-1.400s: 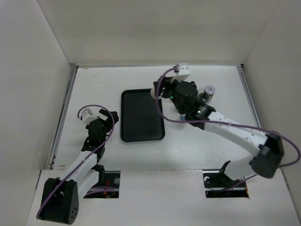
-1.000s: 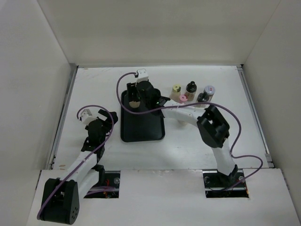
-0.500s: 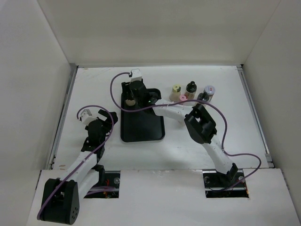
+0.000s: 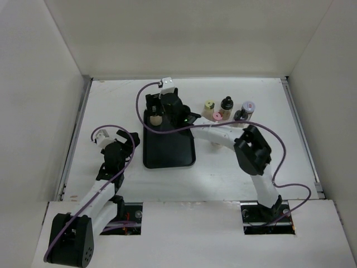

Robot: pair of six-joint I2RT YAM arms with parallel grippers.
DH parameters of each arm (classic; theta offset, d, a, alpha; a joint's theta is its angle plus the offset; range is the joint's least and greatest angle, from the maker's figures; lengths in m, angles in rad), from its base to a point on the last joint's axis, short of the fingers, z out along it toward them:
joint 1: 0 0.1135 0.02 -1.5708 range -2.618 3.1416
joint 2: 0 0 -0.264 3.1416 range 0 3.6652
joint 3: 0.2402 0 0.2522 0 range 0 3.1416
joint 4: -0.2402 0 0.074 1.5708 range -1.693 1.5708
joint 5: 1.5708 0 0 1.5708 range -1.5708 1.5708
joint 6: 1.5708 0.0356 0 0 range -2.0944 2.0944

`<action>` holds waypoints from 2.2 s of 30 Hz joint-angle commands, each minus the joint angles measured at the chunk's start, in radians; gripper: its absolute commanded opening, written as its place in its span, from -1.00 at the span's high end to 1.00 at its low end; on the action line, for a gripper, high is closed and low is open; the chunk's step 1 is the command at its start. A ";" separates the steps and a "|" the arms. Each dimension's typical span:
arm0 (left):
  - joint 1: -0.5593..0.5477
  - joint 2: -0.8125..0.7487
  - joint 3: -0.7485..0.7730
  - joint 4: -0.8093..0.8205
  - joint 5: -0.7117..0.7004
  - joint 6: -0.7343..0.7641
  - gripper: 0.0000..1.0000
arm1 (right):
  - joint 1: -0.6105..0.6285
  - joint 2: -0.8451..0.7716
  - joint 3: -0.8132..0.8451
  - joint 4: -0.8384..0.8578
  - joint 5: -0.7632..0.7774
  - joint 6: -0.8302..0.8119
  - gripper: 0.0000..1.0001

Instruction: Organize the condiment bottles

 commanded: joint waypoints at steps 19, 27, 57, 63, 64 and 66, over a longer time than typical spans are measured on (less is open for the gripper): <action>-0.043 0.033 0.008 0.050 -0.014 0.002 -1.00 | -0.521 -0.806 -0.815 -0.079 0.165 0.100 -0.73; -0.031 0.011 0.000 0.045 -0.008 0.002 -1.00 | -0.527 -0.647 -0.728 -0.100 0.149 0.089 -0.86; -0.037 0.035 0.006 0.051 -0.016 0.004 -1.00 | -0.578 -0.795 -0.794 -0.065 0.226 0.158 0.09; -0.040 0.037 0.005 0.059 -0.019 0.001 -1.00 | -0.458 -0.952 -0.725 -0.057 0.269 0.066 0.09; -0.040 0.037 0.005 0.056 -0.019 0.001 -1.00 | -0.423 -0.944 -0.697 -0.056 0.263 0.056 0.08; -0.039 0.029 0.002 0.060 -0.026 0.001 -1.00 | -0.351 -0.900 -0.636 -0.060 0.245 0.049 0.08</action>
